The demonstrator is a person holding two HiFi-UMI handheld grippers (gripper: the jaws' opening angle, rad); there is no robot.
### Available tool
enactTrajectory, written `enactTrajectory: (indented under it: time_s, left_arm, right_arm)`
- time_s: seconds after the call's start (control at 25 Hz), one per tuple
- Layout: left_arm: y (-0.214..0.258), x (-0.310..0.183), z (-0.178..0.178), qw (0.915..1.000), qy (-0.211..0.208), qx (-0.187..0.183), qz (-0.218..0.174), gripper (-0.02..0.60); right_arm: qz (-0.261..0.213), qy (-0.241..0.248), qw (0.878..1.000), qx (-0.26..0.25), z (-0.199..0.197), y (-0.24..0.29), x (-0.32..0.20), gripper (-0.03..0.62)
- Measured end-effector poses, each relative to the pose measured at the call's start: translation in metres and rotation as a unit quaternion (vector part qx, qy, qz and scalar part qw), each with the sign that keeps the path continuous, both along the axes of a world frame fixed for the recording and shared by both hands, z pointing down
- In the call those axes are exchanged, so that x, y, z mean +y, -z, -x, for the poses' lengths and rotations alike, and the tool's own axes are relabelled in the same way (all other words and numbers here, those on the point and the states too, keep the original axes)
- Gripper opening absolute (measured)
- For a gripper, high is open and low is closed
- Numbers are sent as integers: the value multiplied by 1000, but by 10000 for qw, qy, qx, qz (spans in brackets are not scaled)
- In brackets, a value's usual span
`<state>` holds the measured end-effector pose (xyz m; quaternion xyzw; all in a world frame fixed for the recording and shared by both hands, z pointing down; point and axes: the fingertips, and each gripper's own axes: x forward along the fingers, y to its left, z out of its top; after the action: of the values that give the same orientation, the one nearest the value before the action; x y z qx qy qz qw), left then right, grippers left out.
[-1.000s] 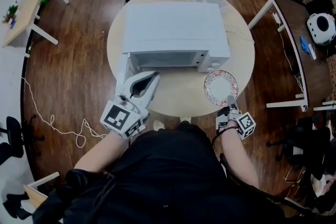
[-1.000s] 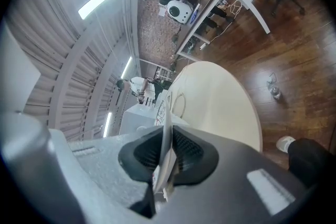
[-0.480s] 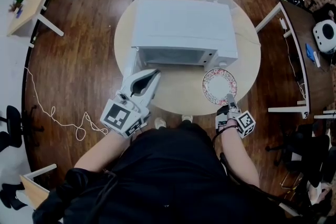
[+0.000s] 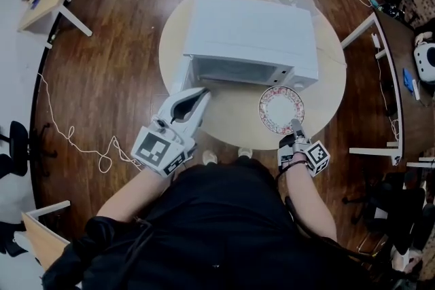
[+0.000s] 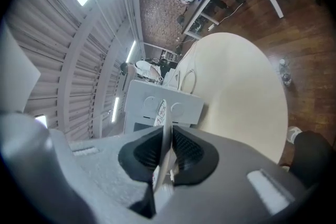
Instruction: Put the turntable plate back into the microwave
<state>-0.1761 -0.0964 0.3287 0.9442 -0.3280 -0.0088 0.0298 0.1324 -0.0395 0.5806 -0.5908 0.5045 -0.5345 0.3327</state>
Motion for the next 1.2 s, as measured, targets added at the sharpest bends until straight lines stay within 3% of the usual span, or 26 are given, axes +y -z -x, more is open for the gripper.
enactTrajectory:
  time_s: [0.44,0.64,0.72,0.84,1.2]
  left_arm:
    - [-2,3,15,9997,234,-19,18,5]
    - [10,10,50,9992,366,-68,108,5]
    - [13,9,63,9985,514,-102,161,5]
    - [2,4,53,9985,499,-20,203,5]
    - [-7,-10,42,9983,512,133,230,5]
  right_arm:
    - [45,423,9990,-120,30,2,-19,26]
    - [58,841,9950,533,48,-13,-25,26]
    - [113,985,9944,379,73,-9,-33,26]
    - [-15,981,9951,-68,83,4,-41,26]
    - [-71,1243,9922,0,86,9,-55,26]
